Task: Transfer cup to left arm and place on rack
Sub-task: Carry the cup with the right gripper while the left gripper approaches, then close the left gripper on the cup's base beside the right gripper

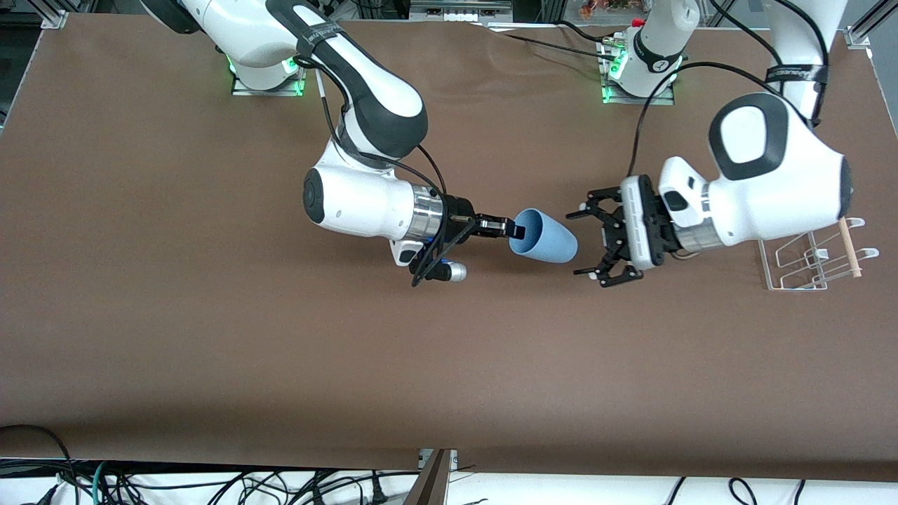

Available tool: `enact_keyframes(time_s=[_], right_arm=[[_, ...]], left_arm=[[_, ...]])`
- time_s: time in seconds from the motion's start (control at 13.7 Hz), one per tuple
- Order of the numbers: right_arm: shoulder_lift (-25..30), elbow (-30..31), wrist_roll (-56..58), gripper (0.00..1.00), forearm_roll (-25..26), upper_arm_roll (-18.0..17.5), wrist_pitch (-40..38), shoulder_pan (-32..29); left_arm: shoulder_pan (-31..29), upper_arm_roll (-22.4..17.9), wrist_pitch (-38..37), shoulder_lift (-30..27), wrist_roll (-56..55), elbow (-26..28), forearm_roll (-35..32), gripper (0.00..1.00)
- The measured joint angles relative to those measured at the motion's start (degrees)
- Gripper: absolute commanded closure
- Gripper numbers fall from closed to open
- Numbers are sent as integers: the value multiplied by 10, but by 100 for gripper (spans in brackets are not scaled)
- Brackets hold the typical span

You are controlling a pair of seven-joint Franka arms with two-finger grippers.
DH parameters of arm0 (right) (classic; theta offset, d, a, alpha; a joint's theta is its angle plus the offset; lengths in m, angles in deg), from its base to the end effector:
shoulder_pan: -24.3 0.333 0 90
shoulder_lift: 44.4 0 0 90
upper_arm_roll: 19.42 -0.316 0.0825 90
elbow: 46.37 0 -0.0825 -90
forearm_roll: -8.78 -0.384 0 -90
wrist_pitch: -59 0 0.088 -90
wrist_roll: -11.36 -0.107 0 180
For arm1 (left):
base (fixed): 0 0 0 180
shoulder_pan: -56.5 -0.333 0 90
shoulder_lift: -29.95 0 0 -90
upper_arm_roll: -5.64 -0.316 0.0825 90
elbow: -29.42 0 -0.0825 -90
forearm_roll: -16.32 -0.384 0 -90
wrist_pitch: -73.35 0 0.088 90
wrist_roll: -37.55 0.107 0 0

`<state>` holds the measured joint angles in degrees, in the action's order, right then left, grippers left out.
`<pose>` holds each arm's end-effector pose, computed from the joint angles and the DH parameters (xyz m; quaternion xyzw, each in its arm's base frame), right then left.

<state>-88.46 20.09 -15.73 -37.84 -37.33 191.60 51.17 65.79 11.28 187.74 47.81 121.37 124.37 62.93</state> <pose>0.6067 0.5059 0.4059 -0.8768 0.1245 0.1031 0.4528 0.6277 -0.2065 0.4510 0.7158 -0.5880 0.2227 0.3037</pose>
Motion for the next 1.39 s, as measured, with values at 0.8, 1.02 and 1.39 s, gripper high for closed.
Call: enact_keyframes(time_s=[0.8,1.02,1.39], right_arm=[[-2,-2,0,100,-1,1,-2,-3],[-3,-2,0,100,-1,1,-2,-4],[-3,-7,0,0,-1,1,-1,-4]], left_arm=[[20,0,44,0,14,33,0,85],[21,0,48,0,24,34,0,100],[21,0,49,-1,30,34,0,100]])
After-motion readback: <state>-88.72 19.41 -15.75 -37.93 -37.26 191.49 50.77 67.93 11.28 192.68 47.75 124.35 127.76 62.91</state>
